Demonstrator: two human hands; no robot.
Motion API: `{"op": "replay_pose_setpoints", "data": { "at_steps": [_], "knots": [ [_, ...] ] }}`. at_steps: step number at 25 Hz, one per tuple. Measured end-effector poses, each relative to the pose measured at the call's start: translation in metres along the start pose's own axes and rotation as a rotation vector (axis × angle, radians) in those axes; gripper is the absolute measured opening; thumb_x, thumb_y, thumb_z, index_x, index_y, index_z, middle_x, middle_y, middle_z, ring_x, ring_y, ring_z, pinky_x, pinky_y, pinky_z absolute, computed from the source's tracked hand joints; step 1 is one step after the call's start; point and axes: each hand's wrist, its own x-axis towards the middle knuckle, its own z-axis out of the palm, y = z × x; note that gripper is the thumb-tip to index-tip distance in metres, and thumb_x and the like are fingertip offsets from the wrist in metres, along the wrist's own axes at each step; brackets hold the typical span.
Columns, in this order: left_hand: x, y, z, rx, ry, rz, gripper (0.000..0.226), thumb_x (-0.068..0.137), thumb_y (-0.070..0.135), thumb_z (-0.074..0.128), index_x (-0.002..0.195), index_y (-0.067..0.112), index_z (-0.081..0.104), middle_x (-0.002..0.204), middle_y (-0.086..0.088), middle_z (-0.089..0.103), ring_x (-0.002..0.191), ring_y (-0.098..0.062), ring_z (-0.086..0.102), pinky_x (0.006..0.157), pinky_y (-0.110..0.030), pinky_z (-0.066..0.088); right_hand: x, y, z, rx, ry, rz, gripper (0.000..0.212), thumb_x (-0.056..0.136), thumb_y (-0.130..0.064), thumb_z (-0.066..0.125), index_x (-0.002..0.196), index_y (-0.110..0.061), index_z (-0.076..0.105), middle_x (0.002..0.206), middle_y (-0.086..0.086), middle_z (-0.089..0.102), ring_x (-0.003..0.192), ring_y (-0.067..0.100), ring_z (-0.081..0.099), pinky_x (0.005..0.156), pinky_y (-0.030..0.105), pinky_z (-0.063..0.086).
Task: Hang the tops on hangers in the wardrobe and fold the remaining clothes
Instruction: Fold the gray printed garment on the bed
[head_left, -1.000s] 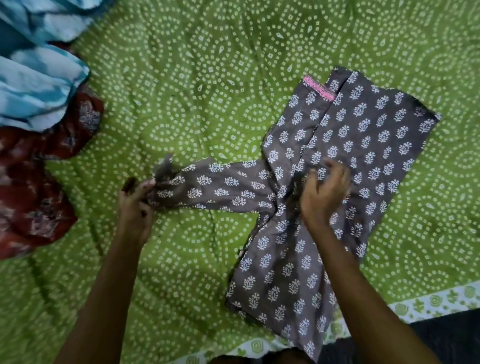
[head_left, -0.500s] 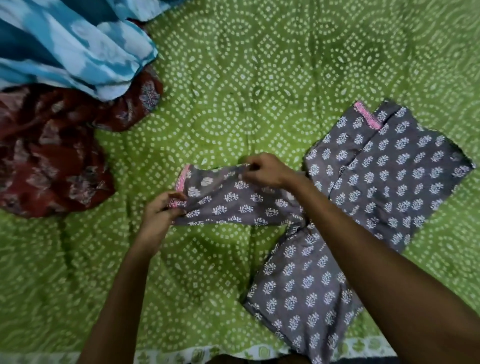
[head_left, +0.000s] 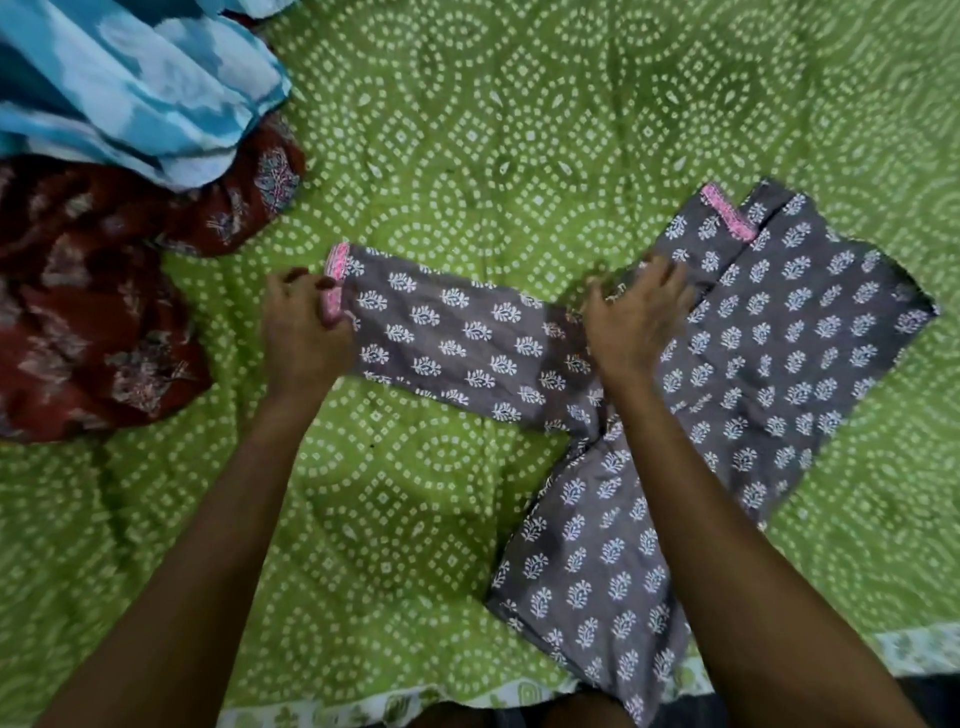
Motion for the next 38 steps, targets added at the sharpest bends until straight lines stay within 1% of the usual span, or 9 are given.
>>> {"op": "replay_pose_setpoints", "data": {
  "at_steps": [4,9,13,17,21,26,30,34,38],
  "knots": [
    [-0.031,0.080,0.023,-0.195,-0.072,0.063,0.020,0.079,0.001,0.063,0.099,0.003,0.063,0.109,-0.017,0.056,0.093,-0.019,0.054,0.080,-0.018,0.046,0.004,0.045,-0.011,0.329,-0.050,0.135,0.012,0.087,-0.012,0.059,0.099,-0.007,0.059,0.091,0.015,0.058,0.080,0.018,0.051,0.067,0.024,0.036],
    [-0.046,0.161,0.090,-0.489,-0.535,-0.219,0.027,0.086,0.008,0.064,0.113,0.005,0.061,0.108,-0.014,0.065,0.094,-0.017,0.059,0.078,-0.019,0.045,-0.011,0.052,-0.012,0.456,-0.333,-0.246,0.020,0.087,-0.016,0.061,0.100,-0.005,0.069,0.096,0.010,0.069,0.089,0.020,0.062,0.081,0.028,0.048],
    [-0.024,0.225,0.134,-0.253,-0.605,-0.104,0.042,0.084,0.030,0.067,0.117,0.008,0.055,0.104,-0.006,0.060,0.098,-0.023,0.058,0.073,-0.023,0.040,-0.022,0.079,-0.021,0.740,0.036,0.280,0.010,0.090,-0.011,0.057,0.085,-0.017,0.064,0.073,-0.005,0.060,0.072,0.012,0.055,0.070,0.024,0.045],
    [-0.006,0.267,0.163,0.040,-0.724,0.026,0.032,0.089,0.034,0.060,0.105,0.007,0.056,0.096,-0.007,0.062,0.089,-0.024,0.059,0.065,-0.027,0.041,-0.028,0.107,-0.016,1.085,-0.052,0.652,0.016,0.091,-0.006,0.055,0.079,-0.017,0.058,0.071,-0.003,0.057,0.064,0.008,0.051,0.060,0.018,0.043],
    [-0.010,0.252,0.131,-0.969,-0.675,-0.361,0.024,0.097,0.023,0.044,0.087,0.007,0.060,0.082,-0.006,0.064,0.072,-0.018,0.061,0.066,-0.028,0.050,-0.022,0.126,-0.020,1.329,-0.174,0.770,0.014,0.091,-0.008,0.055,0.080,-0.015,0.056,0.068,-0.001,0.056,0.060,0.010,0.051,0.053,0.017,0.043],
    [-0.028,0.133,0.069,-1.746,-0.204,-0.886,0.017,0.070,0.024,0.046,0.058,0.015,0.052,0.041,0.009,0.045,0.038,-0.004,0.045,0.038,-0.010,0.036,-0.026,0.108,-0.033,1.030,-0.079,0.498,0.019,0.088,-0.006,0.059,0.077,-0.022,0.058,0.078,-0.004,0.060,0.073,0.011,0.056,0.070,0.021,0.046],
    [-0.018,0.090,0.035,-1.697,-0.184,-0.919,0.015,0.046,0.012,0.061,0.056,0.014,0.049,0.040,0.008,0.047,0.031,-0.001,0.041,0.032,-0.005,0.031,-0.031,0.063,-0.038,0.818,-0.557,0.120,0.003,0.087,-0.015,0.063,0.087,-0.016,0.066,0.090,0.002,0.067,0.083,0.015,0.060,0.083,0.030,0.048],
    [0.003,0.096,0.019,-1.180,-0.329,-0.834,0.012,0.055,0.006,0.048,0.055,0.017,0.044,0.035,0.010,0.041,0.030,-0.002,0.037,0.033,-0.007,0.026,-0.033,0.021,-0.022,0.345,-0.872,-0.083,0.035,0.075,-0.023,0.077,0.102,-0.010,0.060,0.097,0.005,0.063,0.090,0.020,0.059,0.081,0.036,0.048],
    [0.019,0.085,0.000,-1.365,-0.381,-0.678,0.017,0.071,0.016,0.053,0.072,0.014,0.070,0.073,0.002,0.071,0.069,-0.006,0.065,0.066,-0.016,0.053,-0.051,0.000,-0.020,0.611,-0.477,-0.313,0.019,0.076,-0.001,0.065,0.093,-0.012,0.066,0.079,-0.004,0.066,0.069,0.014,0.061,0.060,0.026,0.046]
  ]
}}
